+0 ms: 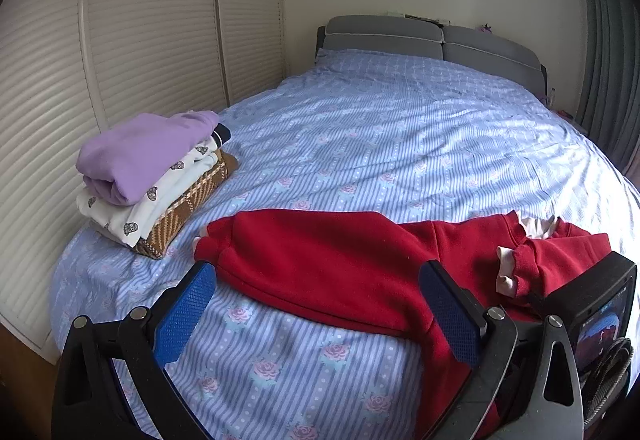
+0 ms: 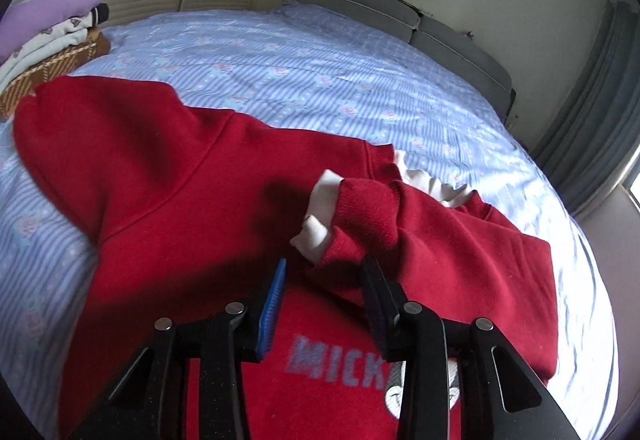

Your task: Fold small clothes

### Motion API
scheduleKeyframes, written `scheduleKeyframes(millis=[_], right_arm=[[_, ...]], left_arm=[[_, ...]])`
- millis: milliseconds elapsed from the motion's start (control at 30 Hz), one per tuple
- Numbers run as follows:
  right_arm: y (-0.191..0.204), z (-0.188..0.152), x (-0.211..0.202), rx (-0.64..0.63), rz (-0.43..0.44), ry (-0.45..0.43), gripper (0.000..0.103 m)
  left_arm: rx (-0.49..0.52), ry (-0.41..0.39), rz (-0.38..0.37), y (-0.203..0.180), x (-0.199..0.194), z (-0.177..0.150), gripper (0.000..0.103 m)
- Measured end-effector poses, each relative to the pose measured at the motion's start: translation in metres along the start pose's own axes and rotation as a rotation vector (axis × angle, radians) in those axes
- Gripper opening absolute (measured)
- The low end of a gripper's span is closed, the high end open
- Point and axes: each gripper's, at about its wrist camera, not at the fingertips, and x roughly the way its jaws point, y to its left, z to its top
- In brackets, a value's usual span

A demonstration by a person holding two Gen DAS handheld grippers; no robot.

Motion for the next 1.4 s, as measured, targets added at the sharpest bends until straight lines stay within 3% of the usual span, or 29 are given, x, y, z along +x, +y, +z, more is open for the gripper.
scheduleKeyframes(millis=[167, 300, 400, 533, 700, 833, 967, 1133, 1233, 1400], right_arm=[[-0.028, -0.017, -0.03, 0.159, 0.086, -0.032, 0.04], [-0.065, -0.035, -0.055, 0.273, 0.058, -0.068, 0.04], [-0.093, -0.049, -0.069, 0.357, 0.019, -0.076, 0.04], [-0.13, -0.063, -0.076, 0.468, -0.019, -0.072, 0.04], [-0.157, -0.083, -0.081, 0.513, -0.07, -0.081, 0.04], [-0.173, -0.095, -0.076, 0.565, -0.063, -0.08, 0.04], [-0.182, -0.106, -0.069, 0.618, -0.046, -0.073, 0.04], [-0.187, -0.118, -0.063, 0.662, -0.029, -0.061, 0.04], [-0.191, -0.121, -0.061, 0.685, -0.023, -0.06, 0.04], [-0.193, -0.123, -0.062, 0.704, -0.019, -0.067, 0.04]], left_arm=[[0.037, -0.01, -0.058, -0.016, -0.003, -0.001, 0.103], [0.077, -0.007, -0.14, -0.041, 0.001, -0.002, 0.103], [0.118, -0.006, -0.189, -0.068, 0.009, -0.003, 0.095], [0.186, 0.022, -0.267, -0.108, 0.028, -0.007, 0.076], [0.261, 0.059, -0.347, -0.152, 0.053, -0.015, 0.067], [0.306, 0.114, -0.386, -0.174, 0.074, -0.024, 0.06], [0.298, 0.154, -0.4, -0.18, 0.09, -0.034, 0.056], [0.273, 0.171, -0.474, -0.18, 0.097, -0.041, 0.03], [0.273, 0.161, -0.468, -0.179, 0.093, -0.044, 0.014], [0.24, 0.163, -0.469, -0.165, 0.083, -0.052, 0.01]])
